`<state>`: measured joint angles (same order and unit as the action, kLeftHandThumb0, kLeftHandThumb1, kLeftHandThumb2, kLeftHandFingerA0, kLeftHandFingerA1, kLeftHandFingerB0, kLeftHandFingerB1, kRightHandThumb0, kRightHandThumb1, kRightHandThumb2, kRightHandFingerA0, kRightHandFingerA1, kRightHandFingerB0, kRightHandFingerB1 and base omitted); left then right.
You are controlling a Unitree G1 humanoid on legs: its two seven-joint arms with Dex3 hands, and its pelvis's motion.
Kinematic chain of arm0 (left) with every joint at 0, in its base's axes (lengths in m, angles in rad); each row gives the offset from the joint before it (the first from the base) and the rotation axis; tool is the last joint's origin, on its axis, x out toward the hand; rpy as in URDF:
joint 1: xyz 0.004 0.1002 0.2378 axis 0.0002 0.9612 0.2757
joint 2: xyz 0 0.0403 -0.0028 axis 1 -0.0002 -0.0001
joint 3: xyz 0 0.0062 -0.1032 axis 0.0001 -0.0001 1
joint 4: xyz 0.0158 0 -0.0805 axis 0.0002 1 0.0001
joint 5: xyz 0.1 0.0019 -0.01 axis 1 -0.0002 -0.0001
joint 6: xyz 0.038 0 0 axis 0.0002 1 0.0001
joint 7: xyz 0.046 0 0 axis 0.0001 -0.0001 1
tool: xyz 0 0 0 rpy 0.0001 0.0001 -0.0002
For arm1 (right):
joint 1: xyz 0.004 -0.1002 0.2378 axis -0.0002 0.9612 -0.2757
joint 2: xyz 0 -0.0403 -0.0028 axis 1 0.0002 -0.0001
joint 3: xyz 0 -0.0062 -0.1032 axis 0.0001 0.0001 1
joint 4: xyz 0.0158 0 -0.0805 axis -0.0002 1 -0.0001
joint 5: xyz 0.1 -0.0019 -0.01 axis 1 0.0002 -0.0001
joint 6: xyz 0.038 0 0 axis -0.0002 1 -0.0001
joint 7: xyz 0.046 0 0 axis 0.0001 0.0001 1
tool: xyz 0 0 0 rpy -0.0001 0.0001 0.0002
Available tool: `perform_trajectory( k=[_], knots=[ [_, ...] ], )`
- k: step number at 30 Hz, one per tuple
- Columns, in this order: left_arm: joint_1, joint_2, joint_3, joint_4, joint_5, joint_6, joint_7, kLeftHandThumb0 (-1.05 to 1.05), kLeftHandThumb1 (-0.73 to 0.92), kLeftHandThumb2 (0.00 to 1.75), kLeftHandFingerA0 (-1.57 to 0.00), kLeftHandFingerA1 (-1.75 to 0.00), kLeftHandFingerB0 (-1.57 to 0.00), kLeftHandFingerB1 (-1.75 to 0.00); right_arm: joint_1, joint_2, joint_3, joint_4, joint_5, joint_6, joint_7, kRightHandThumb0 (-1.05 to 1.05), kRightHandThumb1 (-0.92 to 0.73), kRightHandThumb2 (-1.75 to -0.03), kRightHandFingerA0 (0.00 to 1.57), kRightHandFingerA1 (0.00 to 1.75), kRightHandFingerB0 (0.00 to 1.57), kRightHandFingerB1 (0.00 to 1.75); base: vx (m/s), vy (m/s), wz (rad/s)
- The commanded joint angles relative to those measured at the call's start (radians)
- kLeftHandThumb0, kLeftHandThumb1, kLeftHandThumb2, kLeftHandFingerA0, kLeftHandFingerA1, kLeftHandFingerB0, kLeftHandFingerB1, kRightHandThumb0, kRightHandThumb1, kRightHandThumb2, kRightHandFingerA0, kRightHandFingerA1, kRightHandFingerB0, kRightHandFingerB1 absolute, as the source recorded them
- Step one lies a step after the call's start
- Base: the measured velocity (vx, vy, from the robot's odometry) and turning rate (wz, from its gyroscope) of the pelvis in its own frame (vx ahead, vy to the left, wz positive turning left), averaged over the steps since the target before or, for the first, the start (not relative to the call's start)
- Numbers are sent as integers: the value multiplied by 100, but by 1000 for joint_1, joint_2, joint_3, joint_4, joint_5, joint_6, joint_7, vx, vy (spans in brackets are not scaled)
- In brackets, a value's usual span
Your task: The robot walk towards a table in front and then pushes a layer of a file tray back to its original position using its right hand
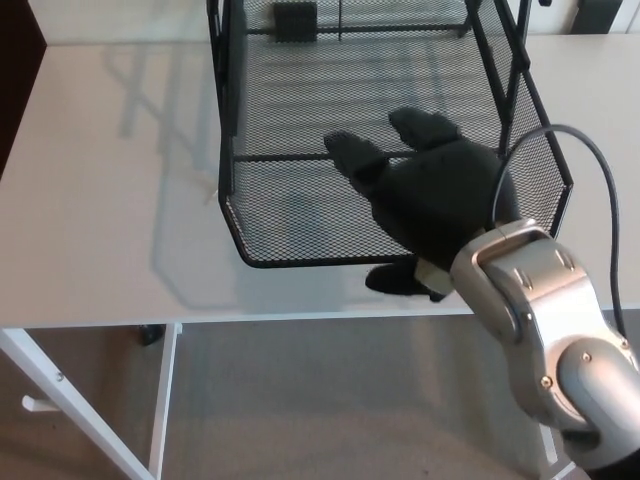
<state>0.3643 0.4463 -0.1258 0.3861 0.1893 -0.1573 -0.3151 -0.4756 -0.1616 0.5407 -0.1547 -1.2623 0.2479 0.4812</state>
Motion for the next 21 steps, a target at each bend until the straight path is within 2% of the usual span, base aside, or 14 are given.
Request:
perform_trajectory(
  k=[1, 4, 7, 8, 9, 10, 16, 17, 18, 21],
  knots=[
    [-4, 19, 0, -4, 10, 14, -8, -30, 65, 59, -60, -41, -44, -36, -37, 7, 1, 47, -22, -4, -88, -86, -56, -92, 0, 4, 0, 3, 0, 0, 0],
    [-2, 23, 0, -12, 14, 24, -9, -31, 65, 59, -60, -41, -43, -35, -57, 17, 21, 137, -37, 5, -123, -85, -53, -89, 0, 3, 0, 2, 0, 0, 0],
    [-3, 21, -4, -5, 14, 6, -7, -31, 65, 59, -62, -41, -44, -36, -65, 10, 28, 183, -39, 22, -88, -88, -54, -90, 0, 0, 0, 0, 0, 0, 0],
    [-5, 21, -4, -9, 15, 15, -6, -39, 55, 77, -55, -52, -39, -46, -58, 7, 32, 211, -31, 23, -78, -88, -52, -90, 0, 0, 0, 0, 0, 0, 0],
    [-5, 23, -4, -17, 15, 22, -8, -39, 55, 77, -55, -51, -39, -46, -55, 6, 33, 224, -26, 24, -74, -87, -51, -90, 0, 0, 0, 0, 0, 0, 0],
    [-7, 25, -4, -21, 16, 24, -9, -30, 65, 59, -63, -41, -44, -35, -53, 5, 33, 234, -22, 24, -70, -87, -50, -89, 0, 0, 0, 0, 0, 0, 0],
    [-29, 35, -10, -20, 20, 24, -18, -33, 64, 59, -63, -40, -44, -35, -39, -5, 24, 256, 22, 21, -33, -87, -51, -90, 0, 0, 0, 0, 0, 0, 0],
    [-27, 35, -11, -27, 20, 32, -19, -41, 54, 78, -55, -52, -38, -46, -40, -5, 20, 248, 28, 25, -22, -87, -51, -89, 0, 0, 0, 0, 0, 0, 0],
    [-27, 33, -11, -25, 17, 34, -18, -32, 64, 58, -62, -41, -44, -36, -45, -9, 22, 249, 24, 26, -15, -89, -53, -90, 0, 0, 0, 0, 0, 0, 0],
    [-26, 36, -11, -16, 15, 22, -19, -32, 64, 58, -62, -41, -43, -36, -77, -22, 23, 254, 7, 16, -38, -90, -54, -93, 0, 0, 0, 0, 0, 0, 0]
  ],
)
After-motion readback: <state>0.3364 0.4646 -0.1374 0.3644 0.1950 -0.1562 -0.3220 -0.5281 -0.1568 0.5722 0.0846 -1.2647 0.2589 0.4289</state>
